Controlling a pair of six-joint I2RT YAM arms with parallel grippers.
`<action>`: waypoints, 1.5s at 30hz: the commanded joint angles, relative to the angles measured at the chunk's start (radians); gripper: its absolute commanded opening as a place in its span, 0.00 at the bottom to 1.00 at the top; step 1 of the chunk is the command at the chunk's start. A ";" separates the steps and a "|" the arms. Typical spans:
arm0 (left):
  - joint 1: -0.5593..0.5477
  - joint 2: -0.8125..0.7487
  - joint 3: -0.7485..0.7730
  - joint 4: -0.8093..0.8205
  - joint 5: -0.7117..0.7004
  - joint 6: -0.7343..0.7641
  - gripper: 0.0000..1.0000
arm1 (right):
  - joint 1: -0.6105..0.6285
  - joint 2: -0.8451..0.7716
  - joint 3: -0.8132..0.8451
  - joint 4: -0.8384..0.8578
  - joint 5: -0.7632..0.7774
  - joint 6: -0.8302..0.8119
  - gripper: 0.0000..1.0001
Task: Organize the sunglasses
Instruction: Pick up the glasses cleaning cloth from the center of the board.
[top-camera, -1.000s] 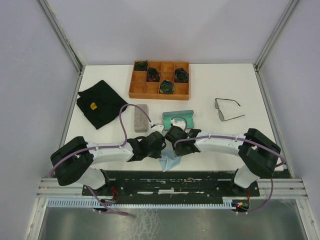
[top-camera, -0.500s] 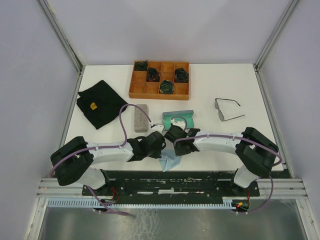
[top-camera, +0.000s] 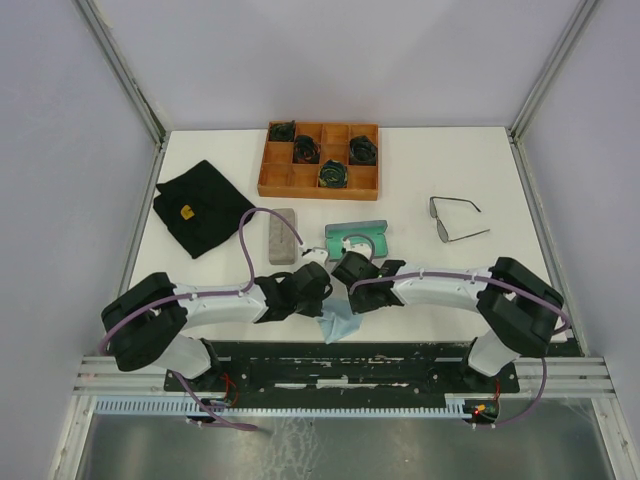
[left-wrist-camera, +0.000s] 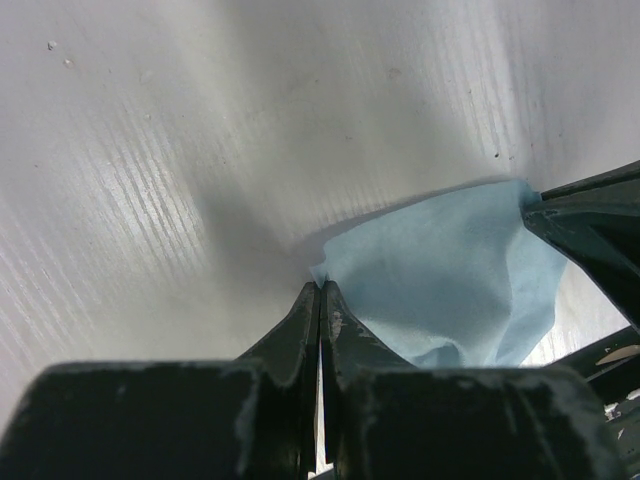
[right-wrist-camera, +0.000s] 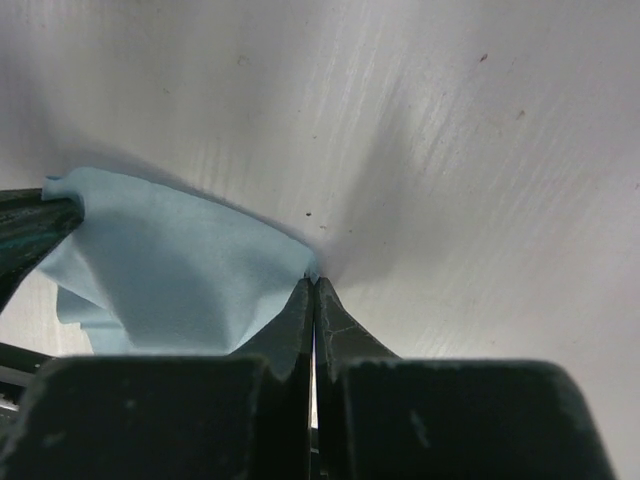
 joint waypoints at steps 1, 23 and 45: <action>0.012 0.021 0.044 -0.067 0.022 0.035 0.03 | -0.011 -0.040 -0.025 -0.024 0.042 -0.079 0.00; 0.102 -0.024 0.192 0.045 0.134 0.290 0.03 | -0.201 -0.357 -0.009 -0.042 -0.062 -0.436 0.00; -0.055 -0.386 0.040 -0.110 0.186 0.061 0.03 | -0.200 -0.519 0.065 -0.426 -0.489 -0.250 0.00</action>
